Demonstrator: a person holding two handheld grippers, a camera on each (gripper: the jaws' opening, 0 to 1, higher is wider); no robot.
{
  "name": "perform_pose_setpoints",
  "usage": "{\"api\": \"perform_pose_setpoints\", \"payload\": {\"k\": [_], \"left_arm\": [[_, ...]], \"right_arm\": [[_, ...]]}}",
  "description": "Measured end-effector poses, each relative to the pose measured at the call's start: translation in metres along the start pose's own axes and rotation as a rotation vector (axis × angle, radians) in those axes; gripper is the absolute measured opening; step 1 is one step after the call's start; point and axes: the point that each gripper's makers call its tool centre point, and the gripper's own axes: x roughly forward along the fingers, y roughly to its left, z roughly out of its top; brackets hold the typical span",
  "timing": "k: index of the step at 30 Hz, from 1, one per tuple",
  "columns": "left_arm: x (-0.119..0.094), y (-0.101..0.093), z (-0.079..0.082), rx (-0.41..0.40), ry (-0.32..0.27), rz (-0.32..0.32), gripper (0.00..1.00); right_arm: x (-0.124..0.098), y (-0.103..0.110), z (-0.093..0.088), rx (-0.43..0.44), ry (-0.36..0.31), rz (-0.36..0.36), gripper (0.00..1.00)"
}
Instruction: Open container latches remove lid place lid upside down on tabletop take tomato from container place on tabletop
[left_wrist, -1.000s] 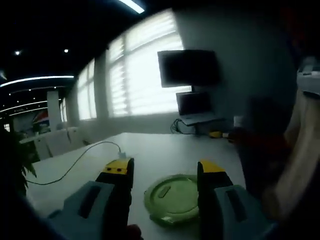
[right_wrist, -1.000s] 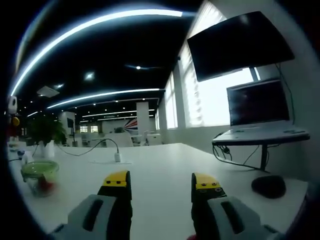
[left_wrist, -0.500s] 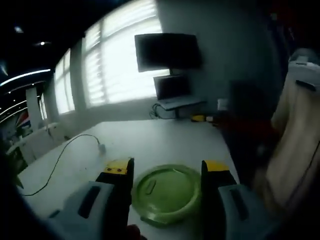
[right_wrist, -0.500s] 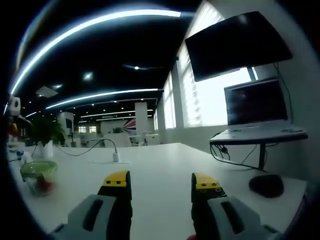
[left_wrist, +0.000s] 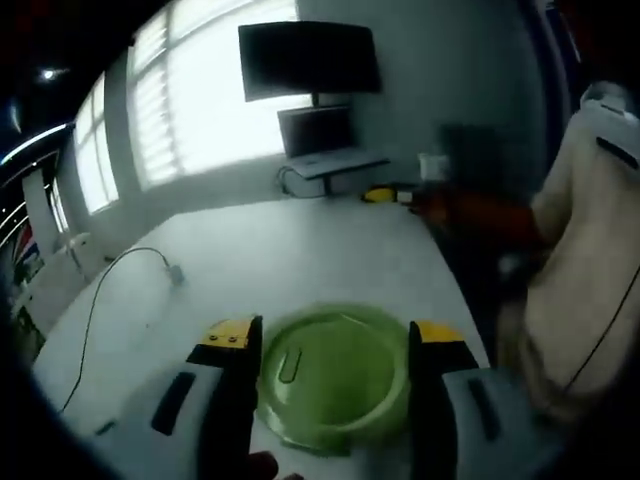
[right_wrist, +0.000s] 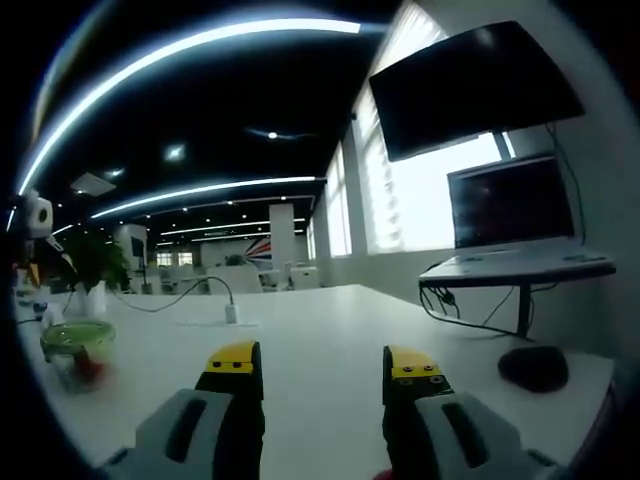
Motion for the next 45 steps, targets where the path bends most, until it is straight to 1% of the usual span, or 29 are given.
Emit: {"api": "perform_pose_setpoints", "payload": {"k": [4, 8, 12, 14, 16, 18, 20, 26, 31, 35, 40, 45], "left_arm": [[0.007, -0.002, -0.009, -0.005, 0.049, -0.026, 0.54], [0.012, 0.001, -0.015, 0.001, 0.087, -0.033, 0.55], [0.017, 0.002, -0.022, -0.006, 0.122, -0.057, 0.57], [0.020, 0.001, -0.028, -0.008, 0.155, -0.072, 0.57], [0.022, -0.001, -0.038, 0.006, 0.206, -0.095, 0.60], [0.025, 0.000, -0.042, 0.007, 0.219, -0.094, 0.62], [0.026, -0.001, -0.046, -0.002, 0.239, -0.106, 0.62], [0.031, 0.000, -0.057, -0.017, 0.281, -0.126, 0.62], [0.035, 0.002, -0.061, -0.030, 0.300, -0.134, 0.62], [0.037, 0.000, -0.065, -0.033, 0.328, -0.149, 0.62], [0.038, 0.003, -0.067, -0.033, 0.342, -0.148, 0.63], [0.039, -0.001, -0.070, -0.037, 0.363, -0.161, 0.63]], "right_arm": [[-0.001, -0.001, -0.001, 0.002, 0.002, 0.000, 0.43], [-0.001, -0.002, 0.000, 0.005, -0.002, -0.001, 0.43], [0.000, -0.001, 0.000, 0.007, -0.003, 0.001, 0.43], [0.000, -0.001, -0.001, 0.010, -0.002, 0.001, 0.43], [-0.001, -0.001, -0.002, 0.007, -0.001, 0.003, 0.43], [-0.001, -0.001, -0.002, 0.005, 0.001, 0.002, 0.43], [-0.002, -0.002, -0.003, 0.009, 0.001, 0.001, 0.43], [-0.004, -0.004, -0.003, 0.010, 0.001, -0.003, 0.43], [-0.006, -0.004, -0.001, 0.013, -0.003, -0.002, 0.43], [-0.006, -0.003, -0.002, 0.016, -0.004, -0.001, 0.43], [-0.007, -0.001, -0.004, 0.020, -0.002, 0.001, 0.43], [-0.007, -0.001, -0.003, 0.022, -0.003, 0.003, 0.43]]}}
